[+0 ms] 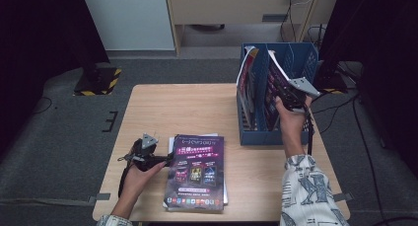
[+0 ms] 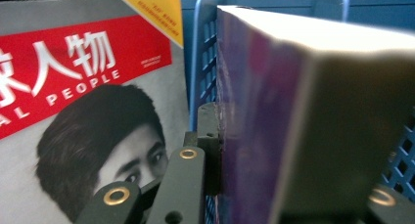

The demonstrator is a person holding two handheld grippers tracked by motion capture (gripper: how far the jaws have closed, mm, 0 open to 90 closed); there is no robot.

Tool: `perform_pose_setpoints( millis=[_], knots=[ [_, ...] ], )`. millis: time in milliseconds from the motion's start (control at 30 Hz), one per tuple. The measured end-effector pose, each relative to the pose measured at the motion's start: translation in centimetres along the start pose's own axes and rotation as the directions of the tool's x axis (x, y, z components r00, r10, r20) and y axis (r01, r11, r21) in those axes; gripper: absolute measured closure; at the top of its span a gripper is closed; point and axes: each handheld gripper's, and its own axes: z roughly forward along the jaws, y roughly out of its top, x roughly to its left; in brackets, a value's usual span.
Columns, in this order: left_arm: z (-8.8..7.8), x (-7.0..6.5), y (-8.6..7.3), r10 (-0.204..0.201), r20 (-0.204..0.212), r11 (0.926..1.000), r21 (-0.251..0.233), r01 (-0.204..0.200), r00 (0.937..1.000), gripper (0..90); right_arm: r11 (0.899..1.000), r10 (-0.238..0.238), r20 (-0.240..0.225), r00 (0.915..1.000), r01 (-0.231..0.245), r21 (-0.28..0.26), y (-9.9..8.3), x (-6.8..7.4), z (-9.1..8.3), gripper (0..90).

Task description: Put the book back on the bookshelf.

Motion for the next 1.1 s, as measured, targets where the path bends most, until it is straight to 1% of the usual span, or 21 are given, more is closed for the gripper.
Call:
perform_pose_setpoints(
  millis=[100, 333, 433, 600, 733, 867, 1100],
  knots=[
    [0.0, 0.0, 0.0, -0.001, 0.000, 1.0000, 0.000, 0.001, 1.0000, 7.4, 1.000, 0.004, 0.009, 0.9999, -0.004, -0.002, 0.1, -0.1, 0.1, 82.7],
    [0.0, 0.0, 0.0, 0.000, 0.003, 1.0000, 0.000, 0.000, 1.0000, 7.4, 0.999, 0.015, 0.060, 0.9981, -0.013, -0.033, 0.9, -0.6, 0.2, 82.7],
    [0.0, 0.0, 0.0, -0.001, 0.003, 1.0000, -0.001, 0.001, 1.0000, 7.4, 0.999, 0.016, 0.071, 0.9973, -0.013, -0.040, 1.1, -0.6, 0.5, 82.7],
    [0.0, 0.0, 0.0, -0.002, 0.002, 1.0000, 0.000, 0.002, 1.0000, 7.4, 0.999, -0.003, 0.080, 0.9968, 0.007, -0.047, 1.0, 0.0, 0.9, 82.7],
    [0.0, 0.0, 0.0, -0.001, 0.002, 1.0000, -0.001, 0.001, 1.0000, 7.4, 0.999, -0.016, 0.083, 0.9964, 0.019, -0.040, 0.7, 0.2, 1.2, 82.7],
    [0.0, 0.0, 0.0, -0.001, 0.003, 1.0000, -0.001, 0.001, 1.0000, 7.4, 0.998, -0.052, 0.080, 0.9954, 0.054, -0.024, 0.3, 0.7, 1.5, 82.7],
    [0.0, 0.0, 0.0, 0.001, 0.002, 1.0000, -0.002, -0.001, 1.0000, 7.4, 0.994, -0.107, 0.087, 0.9904, 0.108, -0.016, 0.2, 1.2, 1.6, 82.7]
  ],
)
